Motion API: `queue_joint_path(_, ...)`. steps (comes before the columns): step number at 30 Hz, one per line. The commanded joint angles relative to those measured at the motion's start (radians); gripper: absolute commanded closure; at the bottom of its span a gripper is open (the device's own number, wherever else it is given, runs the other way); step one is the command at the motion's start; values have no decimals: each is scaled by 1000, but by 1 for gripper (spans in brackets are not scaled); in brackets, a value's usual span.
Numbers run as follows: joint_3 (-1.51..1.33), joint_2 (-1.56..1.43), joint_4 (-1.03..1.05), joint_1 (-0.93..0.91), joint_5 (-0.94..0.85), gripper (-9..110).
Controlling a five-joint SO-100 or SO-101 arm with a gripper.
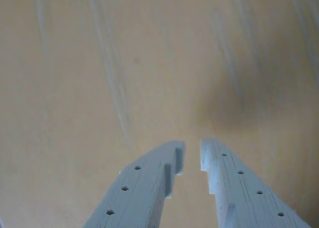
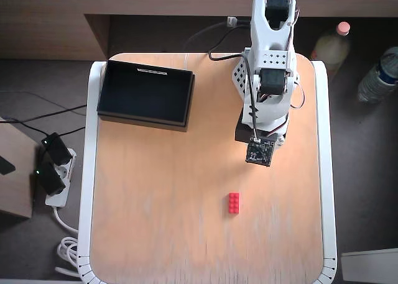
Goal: Grasp a lego block and put it in the bin.
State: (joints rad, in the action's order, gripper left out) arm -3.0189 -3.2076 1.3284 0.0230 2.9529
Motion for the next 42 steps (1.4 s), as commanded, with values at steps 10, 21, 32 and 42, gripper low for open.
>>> queue_joint_path(10, -152, -86, -23, -20, 279, 101)
queue_joint_path(21, 41, 71, -84, -67, 328, 101)
queue_joint_path(32, 489, 506, -130, -144, 333, 101)
queue_joint_path(42, 851, 925, -166, -256, 370, 101)
